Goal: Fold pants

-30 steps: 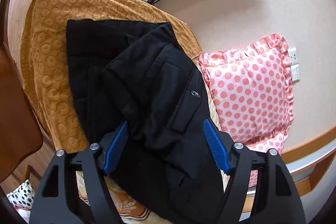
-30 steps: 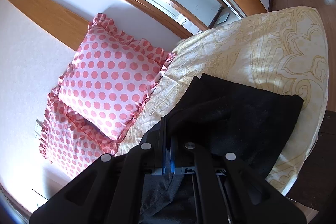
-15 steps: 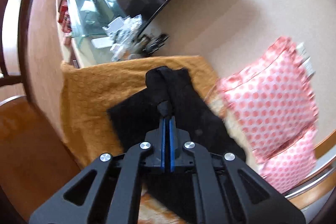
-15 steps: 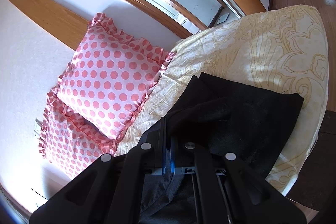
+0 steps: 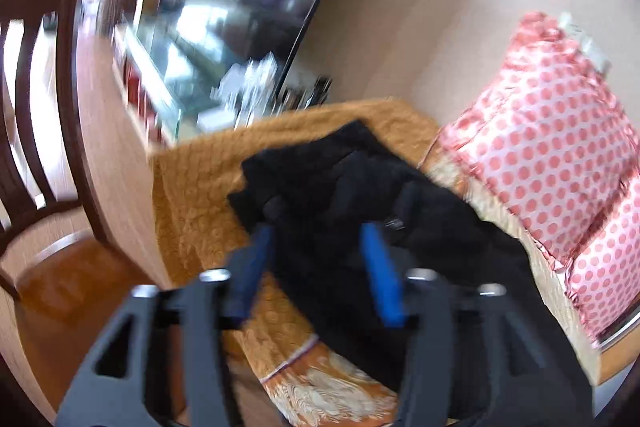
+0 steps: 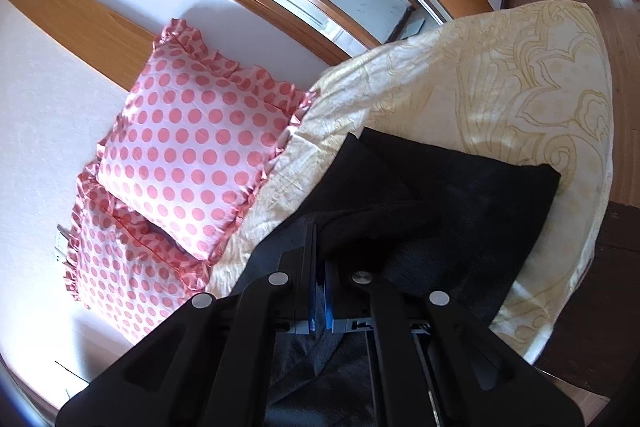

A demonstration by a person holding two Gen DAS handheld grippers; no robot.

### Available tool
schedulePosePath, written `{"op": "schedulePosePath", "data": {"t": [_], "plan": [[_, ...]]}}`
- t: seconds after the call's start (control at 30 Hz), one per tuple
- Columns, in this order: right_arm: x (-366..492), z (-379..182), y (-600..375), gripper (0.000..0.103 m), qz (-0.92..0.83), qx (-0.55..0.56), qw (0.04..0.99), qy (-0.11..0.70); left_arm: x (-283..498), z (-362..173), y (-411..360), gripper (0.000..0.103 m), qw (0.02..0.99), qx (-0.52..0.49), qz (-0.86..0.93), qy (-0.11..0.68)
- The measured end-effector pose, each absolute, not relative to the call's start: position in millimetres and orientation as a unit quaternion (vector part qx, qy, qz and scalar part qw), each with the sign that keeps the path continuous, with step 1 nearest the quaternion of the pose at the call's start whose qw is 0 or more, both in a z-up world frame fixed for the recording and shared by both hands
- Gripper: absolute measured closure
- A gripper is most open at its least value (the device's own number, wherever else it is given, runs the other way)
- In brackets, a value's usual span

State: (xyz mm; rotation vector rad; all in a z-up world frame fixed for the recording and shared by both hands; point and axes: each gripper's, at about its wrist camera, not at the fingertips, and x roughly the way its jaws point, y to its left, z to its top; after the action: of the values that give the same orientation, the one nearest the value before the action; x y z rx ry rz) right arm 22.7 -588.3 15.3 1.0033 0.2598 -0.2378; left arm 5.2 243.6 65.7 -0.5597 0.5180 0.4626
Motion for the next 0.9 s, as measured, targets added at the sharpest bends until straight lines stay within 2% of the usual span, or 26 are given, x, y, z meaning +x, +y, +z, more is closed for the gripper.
{"op": "schedulePosePath", "data": {"t": [0.1, 0.17, 0.27, 0.4, 0.6, 0.63, 0.67, 0.7, 0.8, 0.9], "plan": [[21.7, 13.2, -588.6, 0.099, -0.111, 0.485, 0.857, 0.133, 8.9, 82.1, 204.9, 0.023, 0.930, -0.230, 0.165, 0.235], [20.1, 9.6, -590.5, 0.090, -0.105, 0.502, 0.847, 0.140, 19.7, 83.8, 175.2, 0.017, 0.939, -0.212, 0.085, 0.256], [16.7, 6.3, -590.7, 0.076, -0.104, 0.512, 0.839, 0.148, 35.7, 77.7, 139.6, 0.017, 0.935, -0.195, 0.001, 0.296], [7.4, 2.5, -594.8, 0.076, -0.111, 0.525, 0.830, 0.151, 53.2, 63.6, 96.1, 0.017, 0.922, -0.171, -0.081, 0.337], [21.0, -3.4, -608.4, 0.076, -0.103, 0.546, 0.817, 0.157, 69.9, 42.8, 67.2, 0.017, 0.909, -0.149, -0.114, 0.373], [26.3, -1.1, -610.8, 0.078, -0.108, 0.536, 0.822, 0.157, 73.9, 41.3, 63.6, 0.017, 0.906, -0.151, -0.115, 0.378], [33.0, 4.0, -612.8, 0.097, -0.116, 0.515, 0.834, 0.160, 75.3, 39.2, 62.2, 0.017, 0.904, -0.153, -0.115, 0.382], [38.8, 13.5, -613.4, 0.101, -0.127, 0.481, 0.852, 0.161, 74.6, 36.4, 63.8, 0.016, 0.902, -0.157, -0.114, 0.385], [32.4, 63.2, -595.4, 0.101, -0.120, 0.355, 0.921, 0.109, 74.8, 33.4, 63.3, 0.017, 0.900, -0.158, -0.113, 0.391], [21.8, 65.0, -588.9, 0.101, -0.167, 0.318, 0.923, 0.137, 73.3, 31.6, 62.3, 0.017, 0.900, -0.153, -0.116, 0.392]]}}
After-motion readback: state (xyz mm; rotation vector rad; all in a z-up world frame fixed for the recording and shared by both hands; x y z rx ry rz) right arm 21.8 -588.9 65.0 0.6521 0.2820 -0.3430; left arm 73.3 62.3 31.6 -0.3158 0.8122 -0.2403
